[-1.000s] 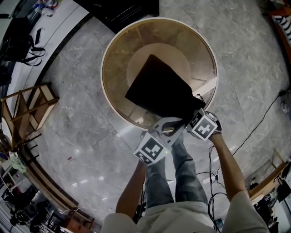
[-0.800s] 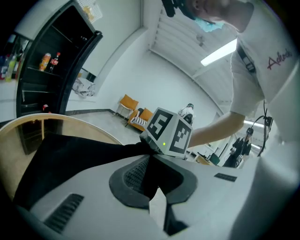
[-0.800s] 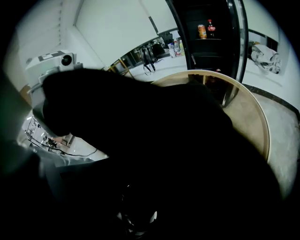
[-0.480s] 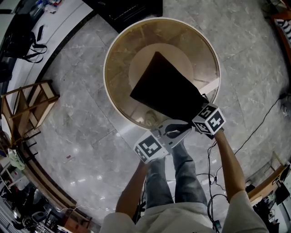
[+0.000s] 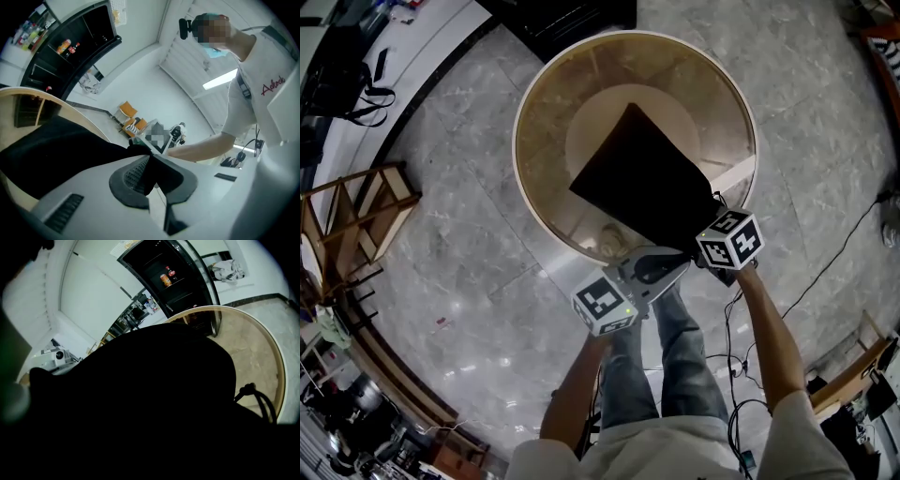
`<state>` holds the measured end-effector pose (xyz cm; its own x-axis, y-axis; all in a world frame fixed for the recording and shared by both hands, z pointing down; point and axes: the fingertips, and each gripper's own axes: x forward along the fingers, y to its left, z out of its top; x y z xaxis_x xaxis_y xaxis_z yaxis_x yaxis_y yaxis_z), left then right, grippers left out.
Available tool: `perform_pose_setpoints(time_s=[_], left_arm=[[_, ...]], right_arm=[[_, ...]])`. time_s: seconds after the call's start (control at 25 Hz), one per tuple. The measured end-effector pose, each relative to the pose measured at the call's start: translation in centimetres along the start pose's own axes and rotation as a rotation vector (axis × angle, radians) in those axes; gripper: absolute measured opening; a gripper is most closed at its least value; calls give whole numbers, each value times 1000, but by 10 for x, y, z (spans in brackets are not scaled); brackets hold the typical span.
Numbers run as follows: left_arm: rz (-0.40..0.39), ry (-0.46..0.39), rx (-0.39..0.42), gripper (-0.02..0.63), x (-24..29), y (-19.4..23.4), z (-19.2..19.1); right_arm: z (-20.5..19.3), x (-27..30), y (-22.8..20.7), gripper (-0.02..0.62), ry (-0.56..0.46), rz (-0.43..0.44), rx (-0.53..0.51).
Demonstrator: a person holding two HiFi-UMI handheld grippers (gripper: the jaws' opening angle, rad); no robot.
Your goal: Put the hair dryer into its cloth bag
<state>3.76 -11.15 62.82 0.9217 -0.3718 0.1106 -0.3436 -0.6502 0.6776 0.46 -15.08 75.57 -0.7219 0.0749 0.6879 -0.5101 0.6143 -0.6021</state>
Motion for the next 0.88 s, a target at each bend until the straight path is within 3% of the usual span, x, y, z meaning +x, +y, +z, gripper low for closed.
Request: perform_pose_setpoints(time_s=[0.28,0.88], left_arm=[[-44,-139,-163,41,-5,3,7],[67,-50,-111,41,-10,33,-24]], right_arm=[[5,17,-3,219,-5,-74,-83],[-14,49,-28,232,77,-122,-70]])
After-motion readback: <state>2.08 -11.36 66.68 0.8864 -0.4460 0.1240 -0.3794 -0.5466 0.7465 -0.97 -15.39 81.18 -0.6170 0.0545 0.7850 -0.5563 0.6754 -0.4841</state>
